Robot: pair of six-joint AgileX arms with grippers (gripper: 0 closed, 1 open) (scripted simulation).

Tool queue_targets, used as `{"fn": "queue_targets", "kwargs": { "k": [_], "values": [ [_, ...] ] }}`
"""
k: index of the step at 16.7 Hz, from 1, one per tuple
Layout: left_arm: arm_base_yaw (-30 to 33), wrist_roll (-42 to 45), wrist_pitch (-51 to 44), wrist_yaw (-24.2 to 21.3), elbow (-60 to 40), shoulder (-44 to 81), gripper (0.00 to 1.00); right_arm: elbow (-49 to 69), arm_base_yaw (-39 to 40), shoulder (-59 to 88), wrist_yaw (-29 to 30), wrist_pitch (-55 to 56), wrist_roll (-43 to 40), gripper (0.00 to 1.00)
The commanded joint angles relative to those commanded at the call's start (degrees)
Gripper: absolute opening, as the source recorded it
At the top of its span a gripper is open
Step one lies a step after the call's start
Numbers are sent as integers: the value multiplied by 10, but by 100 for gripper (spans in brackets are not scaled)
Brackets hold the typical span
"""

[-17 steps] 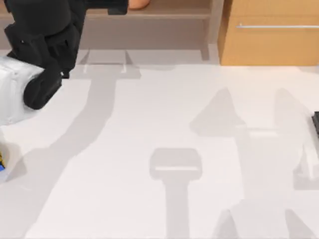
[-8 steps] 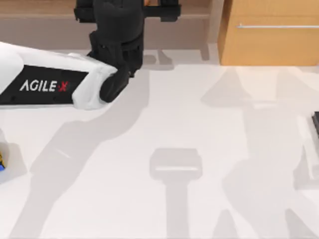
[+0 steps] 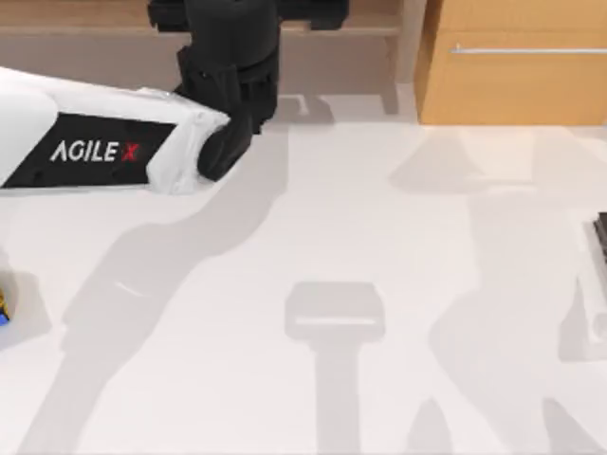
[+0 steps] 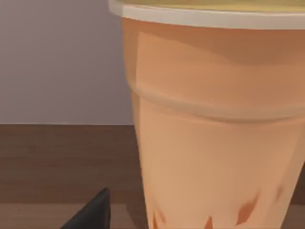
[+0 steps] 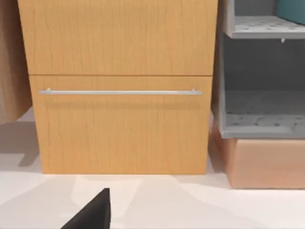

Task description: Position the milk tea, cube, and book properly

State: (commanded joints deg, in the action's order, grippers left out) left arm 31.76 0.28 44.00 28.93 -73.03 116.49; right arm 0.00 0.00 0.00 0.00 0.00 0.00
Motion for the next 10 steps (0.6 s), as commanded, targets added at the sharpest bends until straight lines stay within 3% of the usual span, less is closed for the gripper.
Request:
{"fn": "queue_targets", "kwargs": {
  "k": [10],
  "values": [
    [-38, -1, -71, -39, -184, 114, 100, 0, 0, 0, 0, 0, 0, 100]
  ]
}}
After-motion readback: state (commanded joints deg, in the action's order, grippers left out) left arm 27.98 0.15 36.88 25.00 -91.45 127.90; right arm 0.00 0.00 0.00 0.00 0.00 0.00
